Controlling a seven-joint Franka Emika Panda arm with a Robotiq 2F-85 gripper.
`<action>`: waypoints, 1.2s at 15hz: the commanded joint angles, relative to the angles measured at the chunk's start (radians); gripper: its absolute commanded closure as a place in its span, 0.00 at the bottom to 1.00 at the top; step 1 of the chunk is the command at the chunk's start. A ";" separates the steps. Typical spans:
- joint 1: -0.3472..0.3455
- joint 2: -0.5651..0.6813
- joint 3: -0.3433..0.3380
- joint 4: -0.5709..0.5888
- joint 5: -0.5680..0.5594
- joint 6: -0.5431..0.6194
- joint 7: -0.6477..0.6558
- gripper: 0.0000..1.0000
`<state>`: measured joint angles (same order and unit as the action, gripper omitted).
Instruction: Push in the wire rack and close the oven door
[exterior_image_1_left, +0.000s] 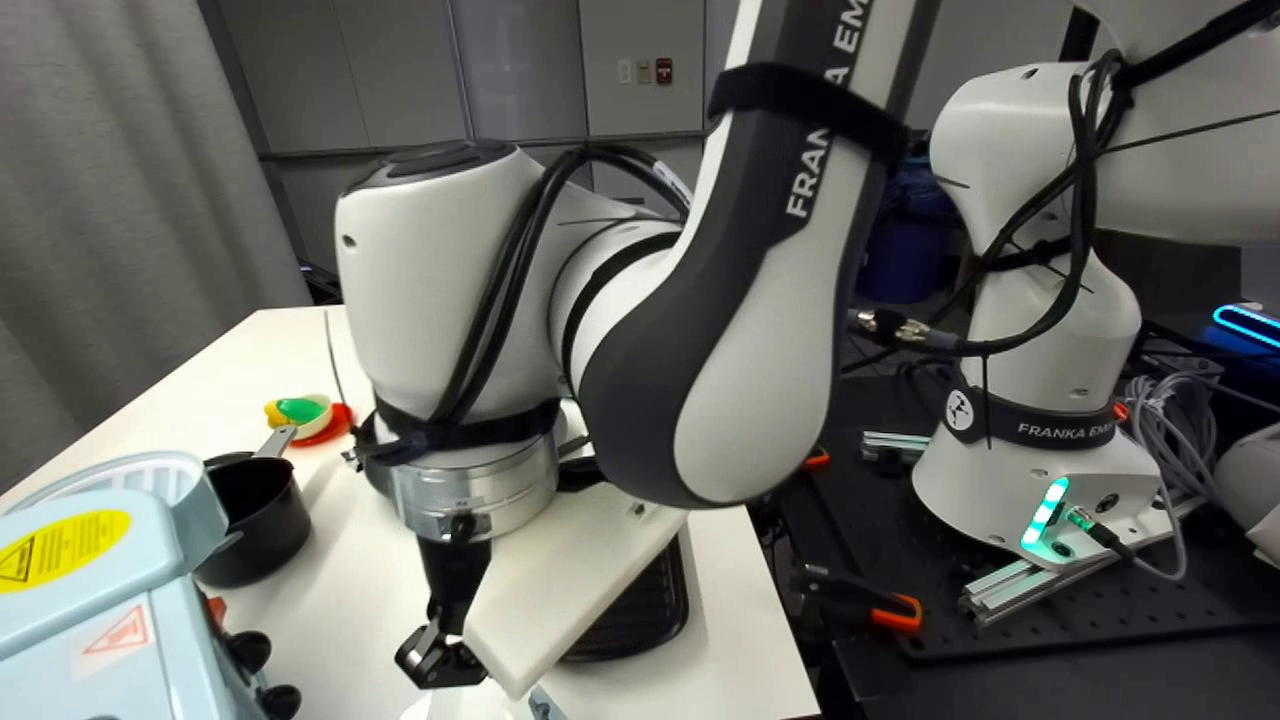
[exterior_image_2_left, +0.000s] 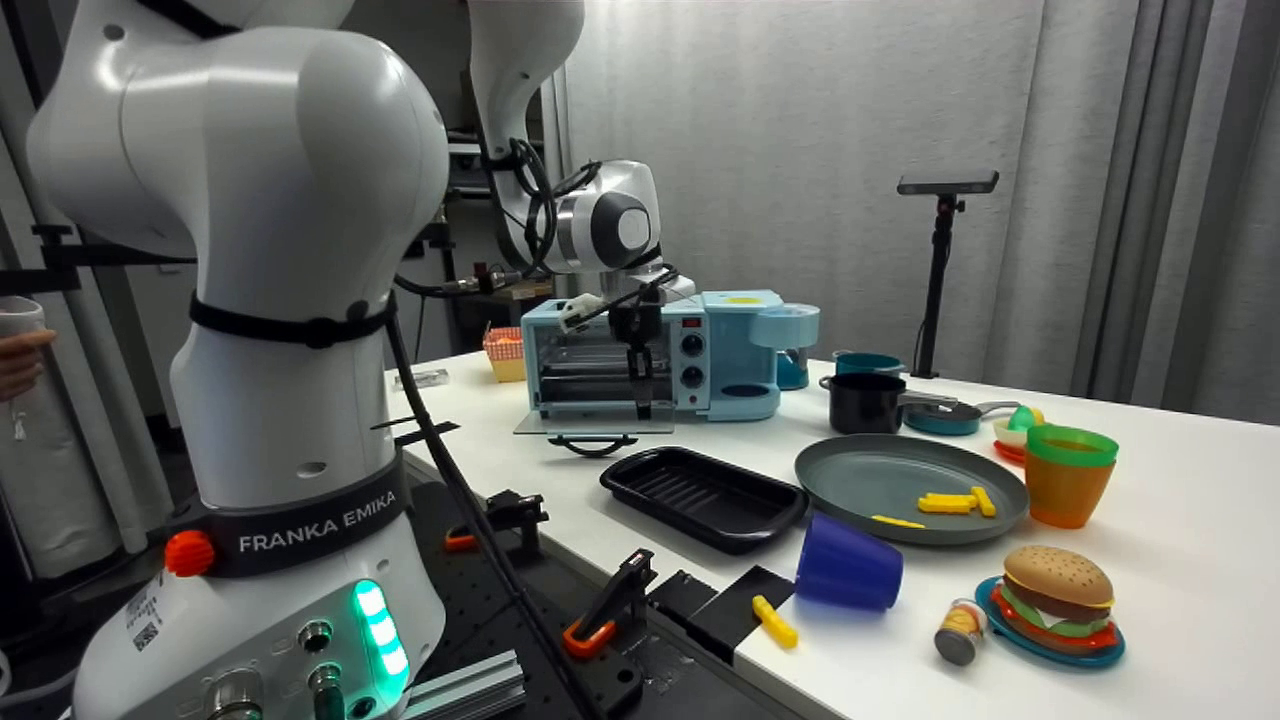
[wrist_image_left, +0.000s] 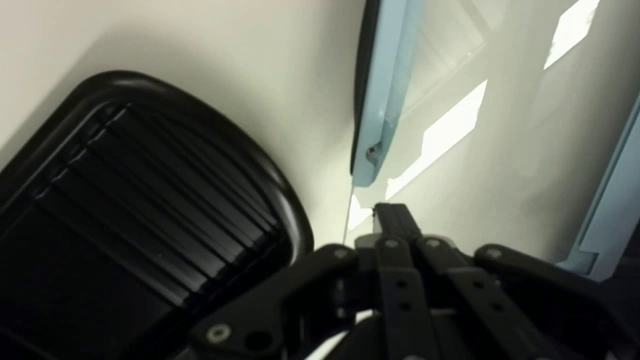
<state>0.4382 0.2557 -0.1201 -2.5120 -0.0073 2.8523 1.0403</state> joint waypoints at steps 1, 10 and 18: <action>0.001 -0.071 -0.015 -0.008 -0.163 -0.103 0.081 1.00; -0.105 -0.062 0.019 0.016 -0.325 -0.182 0.087 1.00; -0.158 0.024 0.035 0.037 -0.302 -0.144 0.052 1.00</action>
<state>0.3082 0.2385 -0.1100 -2.5020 -0.3094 2.7039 1.1026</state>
